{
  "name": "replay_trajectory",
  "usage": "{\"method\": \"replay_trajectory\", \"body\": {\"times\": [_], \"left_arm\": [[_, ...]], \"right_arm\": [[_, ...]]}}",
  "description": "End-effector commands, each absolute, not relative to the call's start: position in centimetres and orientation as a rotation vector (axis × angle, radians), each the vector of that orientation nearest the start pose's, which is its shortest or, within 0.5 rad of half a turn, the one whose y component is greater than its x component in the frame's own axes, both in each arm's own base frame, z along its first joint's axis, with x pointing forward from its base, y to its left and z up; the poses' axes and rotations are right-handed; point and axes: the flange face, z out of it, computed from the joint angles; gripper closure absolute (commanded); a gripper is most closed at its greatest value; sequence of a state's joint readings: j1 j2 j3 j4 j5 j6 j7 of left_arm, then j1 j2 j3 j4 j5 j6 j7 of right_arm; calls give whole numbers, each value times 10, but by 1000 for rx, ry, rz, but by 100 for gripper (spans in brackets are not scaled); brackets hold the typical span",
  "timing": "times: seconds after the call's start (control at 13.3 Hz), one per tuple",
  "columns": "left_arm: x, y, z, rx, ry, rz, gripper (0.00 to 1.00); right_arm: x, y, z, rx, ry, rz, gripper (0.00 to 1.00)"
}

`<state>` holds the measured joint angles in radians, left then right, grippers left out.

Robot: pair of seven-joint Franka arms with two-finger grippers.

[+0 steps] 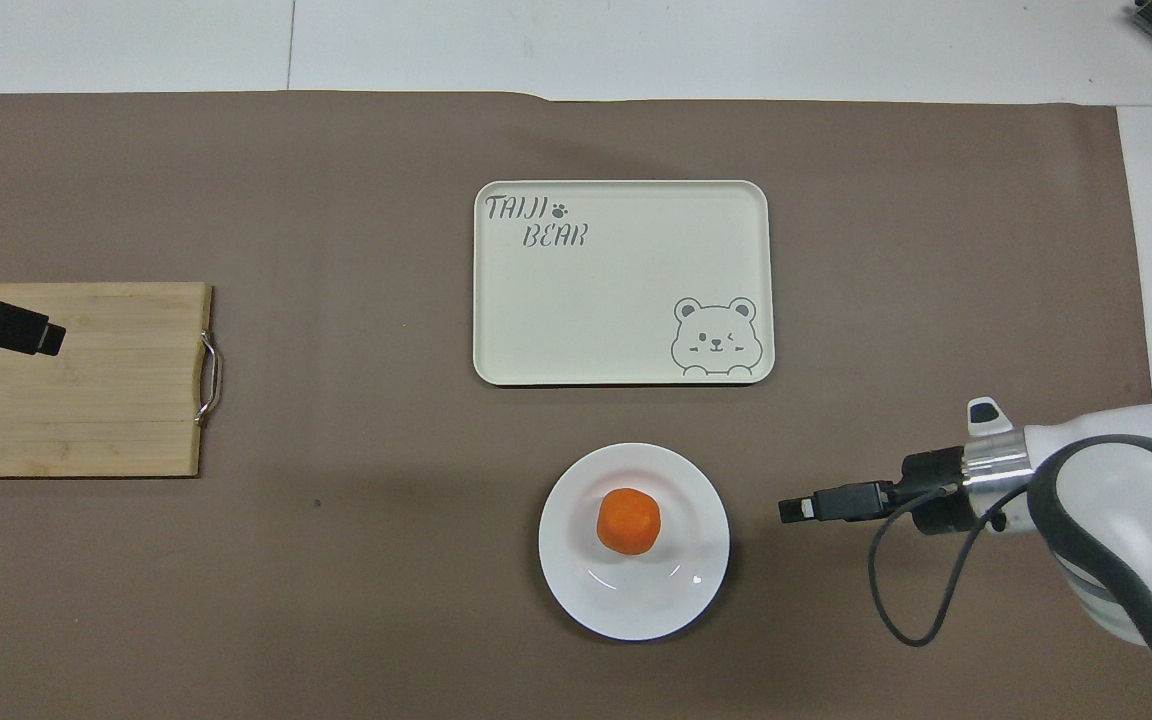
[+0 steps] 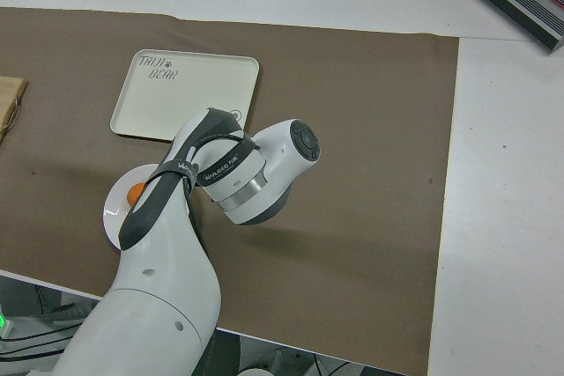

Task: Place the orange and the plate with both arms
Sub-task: 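Move the right gripper to the plate rim nearest it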

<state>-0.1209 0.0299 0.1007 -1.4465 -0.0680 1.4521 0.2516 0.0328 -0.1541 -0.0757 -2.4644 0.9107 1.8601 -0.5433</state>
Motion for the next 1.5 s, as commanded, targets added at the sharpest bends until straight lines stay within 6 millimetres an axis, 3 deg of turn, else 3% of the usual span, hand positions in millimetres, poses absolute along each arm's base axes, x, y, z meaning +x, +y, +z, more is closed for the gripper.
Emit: {"method": "replay_trajectory", "body": {"times": [0.0, 0.15, 0.3, 0.53, 0.83, 1.43], "left_arm": [[548, -19, 664, -3201, 299, 33, 0], [548, -20, 665, -3197, 288, 30, 0], [533, -22, 675, -3203, 300, 22, 0], [532, -31, 675, -3199, 332, 23, 0], [535, -31, 675, -3195, 335, 1, 0], [536, -28, 679, -3172, 323, -19, 0]], "right_arm": [[405, 42, 322, -2171, 35, 177, 0], [396, 45, 296, -2131, 55, 179, 0], [391, 45, 283, -2143, 92, 172, 0], [382, 45, 262, -2150, 50, 117, 0], [373, 83, 253, -2084, 15, -2, 0], [358, 88, 243, -2102, 37, 29, 0]]}}
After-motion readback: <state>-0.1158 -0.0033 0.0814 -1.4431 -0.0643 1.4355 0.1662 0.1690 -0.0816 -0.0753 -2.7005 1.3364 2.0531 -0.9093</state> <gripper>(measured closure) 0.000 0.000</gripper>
